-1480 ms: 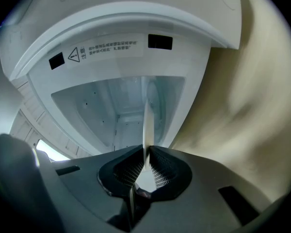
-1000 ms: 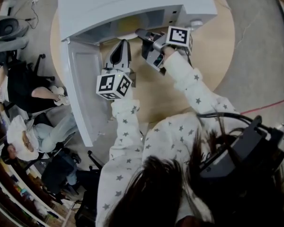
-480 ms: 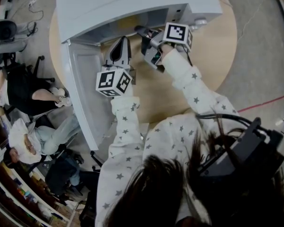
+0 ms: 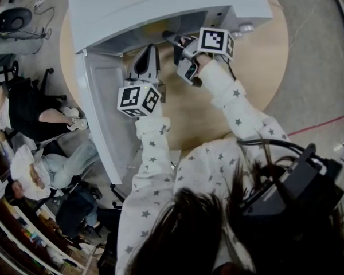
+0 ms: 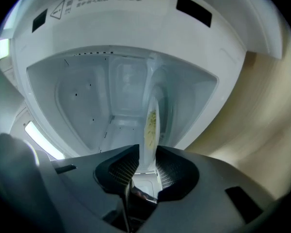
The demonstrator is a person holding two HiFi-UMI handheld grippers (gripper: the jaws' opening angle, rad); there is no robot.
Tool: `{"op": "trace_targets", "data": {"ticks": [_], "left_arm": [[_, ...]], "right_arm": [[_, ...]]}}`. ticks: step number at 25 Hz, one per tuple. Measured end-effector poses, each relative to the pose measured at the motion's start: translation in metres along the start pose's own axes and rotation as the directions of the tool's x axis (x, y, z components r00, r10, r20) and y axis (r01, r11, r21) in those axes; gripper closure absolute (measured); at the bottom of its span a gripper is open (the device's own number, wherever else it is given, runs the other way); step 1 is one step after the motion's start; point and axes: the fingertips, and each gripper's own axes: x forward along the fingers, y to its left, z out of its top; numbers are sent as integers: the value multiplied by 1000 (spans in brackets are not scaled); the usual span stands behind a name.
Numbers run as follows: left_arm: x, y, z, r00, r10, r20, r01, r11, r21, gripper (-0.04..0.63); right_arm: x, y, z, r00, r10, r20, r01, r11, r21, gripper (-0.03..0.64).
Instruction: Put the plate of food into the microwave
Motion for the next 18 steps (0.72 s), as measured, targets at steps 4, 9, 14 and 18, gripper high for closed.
{"op": "trace_targets", "data": {"ticks": [4, 9, 14, 18], "left_arm": [[1, -2, -1, 1000, -6, -3, 6, 1000, -3, 594], [2, -1, 0, 1000, -13, -2, 13, 1000, 0, 594], [2, -2, -5, 1000, -20, -10, 20, 1000, -2, 594], [5, -2, -3, 1000, -24, -11, 24, 1000, -1, 594]], "right_arm": [[1, 3, 3, 1000, 2, -11, -2, 999, -45, 495], [3, 1, 5, 997, -65, -50, 57, 988, -144, 495], [0, -9, 2, 995, -91, -39, 86, 988, -127, 497], [0, -8, 6, 995, -98, -16, 95, 988, -120, 495]]}}
